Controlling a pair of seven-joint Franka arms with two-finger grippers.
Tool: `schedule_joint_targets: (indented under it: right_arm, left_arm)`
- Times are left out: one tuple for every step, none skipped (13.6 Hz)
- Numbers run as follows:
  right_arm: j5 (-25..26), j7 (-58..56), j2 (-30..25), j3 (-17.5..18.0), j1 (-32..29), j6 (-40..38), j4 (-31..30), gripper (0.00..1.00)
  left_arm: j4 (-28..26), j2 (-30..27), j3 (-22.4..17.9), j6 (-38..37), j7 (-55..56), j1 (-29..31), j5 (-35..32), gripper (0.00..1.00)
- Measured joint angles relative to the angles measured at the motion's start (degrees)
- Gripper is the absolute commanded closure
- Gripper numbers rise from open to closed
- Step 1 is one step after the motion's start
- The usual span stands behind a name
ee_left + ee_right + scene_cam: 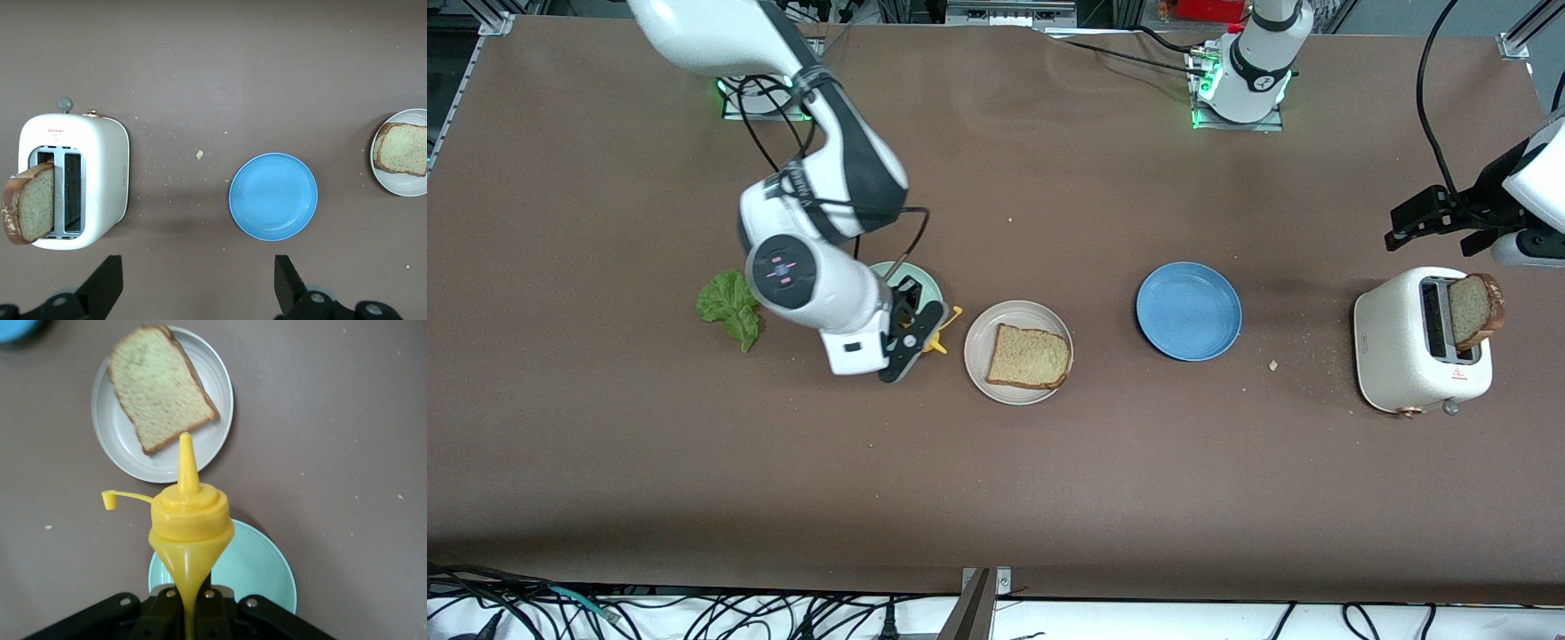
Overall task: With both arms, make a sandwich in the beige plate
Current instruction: 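Return the mustard bottle beside the mint plate and release it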
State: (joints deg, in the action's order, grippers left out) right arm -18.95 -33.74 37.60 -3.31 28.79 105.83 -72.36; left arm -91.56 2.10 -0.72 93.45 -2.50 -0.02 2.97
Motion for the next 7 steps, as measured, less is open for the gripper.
schedule_joint_targets:
  right_arm:
    - [-3.8, -4.4, -0.3, 0.0, -1.8, -0.3, -0.6, 1.0]
    - [-7.6, -9.8, -0.8, -0.1, -3.9, -0.9, -1.7, 1.0]
    - [-11.5, -15.7, -1.3, -0.1, -6.1, -1.9, -3.1, 1.0]
    - [-16.4, -22.2, -1.6, -0.2, -8.8, -3.6, -4.6, 1.0]
    - [-21.0, -28.6, -1.7, -0.2, -11.5, -5.5, -6.1, 1.0]
    - [-24.1, -34.5, -1.7, -0.3, -14.1, -7.5, -7.4, 1.0]
    - [-25.8, -39.8, -1.7, -0.2, -16.6, -9.2, -8.6, 1.0]
  left_arm:
    - [0.0, 0.0, 0.0, 0.0, 0.0, 0.0, 0.0, 0.0]
    - [0.0, 0.0, 0.0, 0.0, 0.0, 0.0, 0.0, 0.0]
    - [0.0, 0.0, 0.0, 0.0, 0.0, 0.0, 0.0, 0.0]
    - [0.0, 0.1, 0.0, 0.0, 0.0, 0.0, 0.0, 0.0]
    - [0.0, 0.1, 0.0, 0.0, 0.0, 0.0, 0.0, 0.0]
    - [0.0, 0.2, -0.1, 0.0, 0.0, 0.0, 0.0, 0.0]
    - [0.0, 0.3, -0.1, 0.0, 0.0, 0.1, 0.0, 0.0]
